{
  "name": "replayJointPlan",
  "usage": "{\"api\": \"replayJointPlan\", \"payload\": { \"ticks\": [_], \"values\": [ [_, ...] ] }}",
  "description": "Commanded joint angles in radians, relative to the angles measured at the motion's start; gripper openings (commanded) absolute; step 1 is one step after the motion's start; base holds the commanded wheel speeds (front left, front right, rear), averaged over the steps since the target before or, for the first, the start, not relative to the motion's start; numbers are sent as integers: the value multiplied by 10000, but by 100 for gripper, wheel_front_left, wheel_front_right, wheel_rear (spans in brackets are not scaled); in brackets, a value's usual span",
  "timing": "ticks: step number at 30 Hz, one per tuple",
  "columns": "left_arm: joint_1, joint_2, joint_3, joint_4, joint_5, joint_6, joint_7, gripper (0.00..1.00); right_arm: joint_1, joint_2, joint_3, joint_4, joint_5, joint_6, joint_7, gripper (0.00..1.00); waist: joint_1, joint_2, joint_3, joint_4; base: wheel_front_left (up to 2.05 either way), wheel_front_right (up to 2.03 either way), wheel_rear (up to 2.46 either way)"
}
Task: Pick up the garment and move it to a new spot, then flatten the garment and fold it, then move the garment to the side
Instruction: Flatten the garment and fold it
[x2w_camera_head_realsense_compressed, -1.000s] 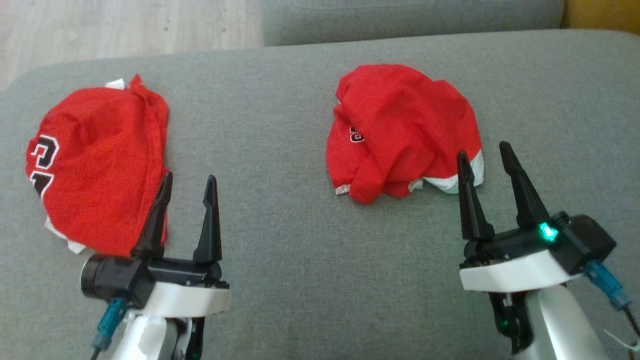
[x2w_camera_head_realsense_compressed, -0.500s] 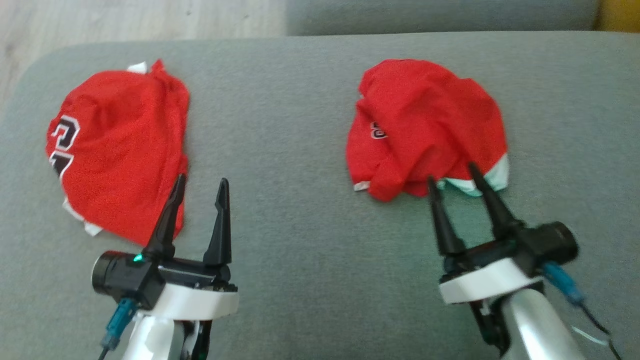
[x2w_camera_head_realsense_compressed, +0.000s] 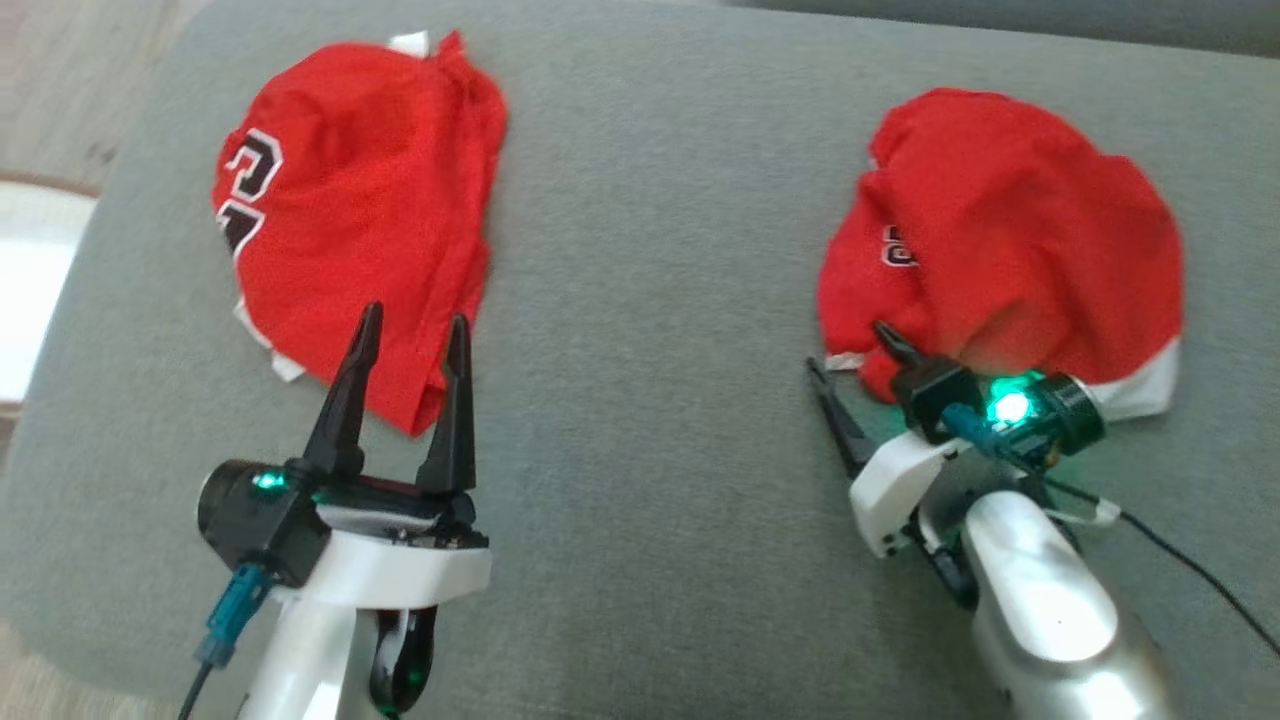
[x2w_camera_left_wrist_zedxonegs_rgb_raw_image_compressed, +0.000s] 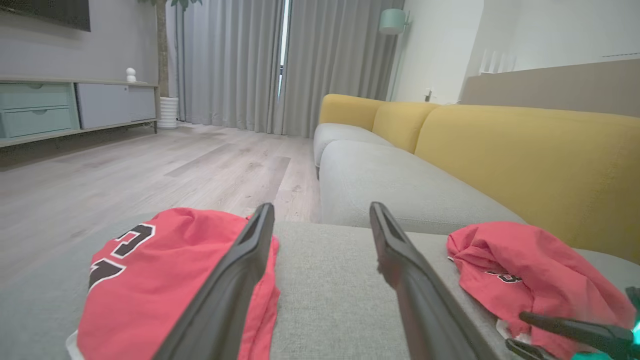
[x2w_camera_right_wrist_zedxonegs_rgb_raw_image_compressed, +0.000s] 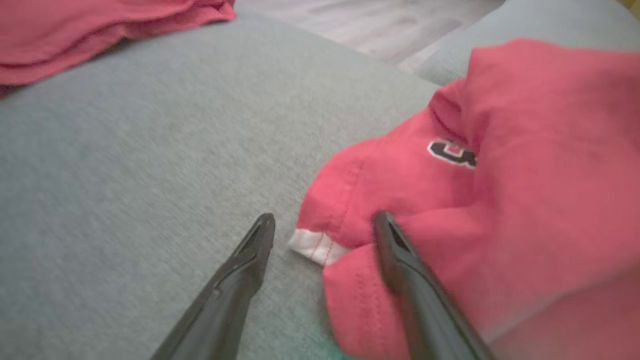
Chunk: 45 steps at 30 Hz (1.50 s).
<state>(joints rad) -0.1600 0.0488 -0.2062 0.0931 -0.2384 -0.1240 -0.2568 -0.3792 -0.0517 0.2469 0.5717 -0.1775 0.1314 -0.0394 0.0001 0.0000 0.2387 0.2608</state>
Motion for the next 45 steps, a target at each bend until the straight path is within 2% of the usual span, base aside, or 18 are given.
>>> {"api": "replayJointPlan", "payload": {
  "ticks": [1, 7, 8, 9, 10, 13, 19, 24, 29, 33, 37, 41, 45],
  "values": [
    [-339, 19, 226, -330, -63, -19, -49, 100, -226, 15, 99, -177, -124, -7, 97, 100, -1, 0, 144, 215, 0, 0, 0],
    [-391, 17, 99, -320, -225, -33, -49, 100, -381, 15, -339, 490, -197, -7, 655, 100, -1, 0, 179, 424, 0, 0, 0],
    [-399, 16, 91, -313, -234, -33, -49, 100, -392, 15, -410, 600, -73, -7, 779, 95, -1, 0, 173, 434, 0, 0, 0],
    [-409, 16, 85, -308, -244, -34, -49, 100, -413, 15, -418, 672, 44, -7, 823, 21, -1, 0, 163, 436, 0, 0, 0],
    [-420, 16, 83, -304, -252, -34, -49, 100, -439, 15, -411, 709, 142, -7, 787, 0, -1, 0, 149, 428, 0, 0, 0],
    [-430, 16, 101, -270, -247, -32, -49, 100, -548, 15, -256, 703, 451, -7, 513, 0, -1, 0, 29, 357, 0, 0, 0],
    [-335, 15, 91, -230, -209, -25, -49, 100, -1080, 15, 583, 234, 2039, -7, -467, 0, -1, 0, -386, 157, 0, 0, 0],
    [-154, 15, 149, -251, -149, 38, -49, 100, -2212, 15, 1639, -618, 3718, -7, -1173, 0, -1, 0, -740, -53, 0, 0, 0],
    [62, 15, 304, -263, -64, 48, -49, 100, -3332, 15, 1854, -1423, 5131, -7, -1740, 0, -1, 0, -1011, -313, 0, 0, 0],
    [217, 15, 484, -367, -27, 53, -49, 100, -4270, 15, 1324, -2133, 6133, -7, -2094, 0, -1, 0, -1169, -677, 0, 0, 0],
    [318, 15, 570, -475, 32, 39, -49, 100, -4717, 15, 194, -2609, 6442, -7, -2197, 0, -1, 0, -1245, -1149, 0, 0, 0],
    [366, 15, 594, -569, 49, 28, -49, 100, -4416, -6, -1403, -2297, 5716, -7, -1988, 0, -1, 0, -1176, -1611, 0, 0, 0],
    [251, 15, 519, -608, 83, 12, -49, 100, -3569, -575, -3234, -1613, 4815, -7, -959, 0, -1, 0, -977, -1942, 0, 0, 0]
  ]
}}
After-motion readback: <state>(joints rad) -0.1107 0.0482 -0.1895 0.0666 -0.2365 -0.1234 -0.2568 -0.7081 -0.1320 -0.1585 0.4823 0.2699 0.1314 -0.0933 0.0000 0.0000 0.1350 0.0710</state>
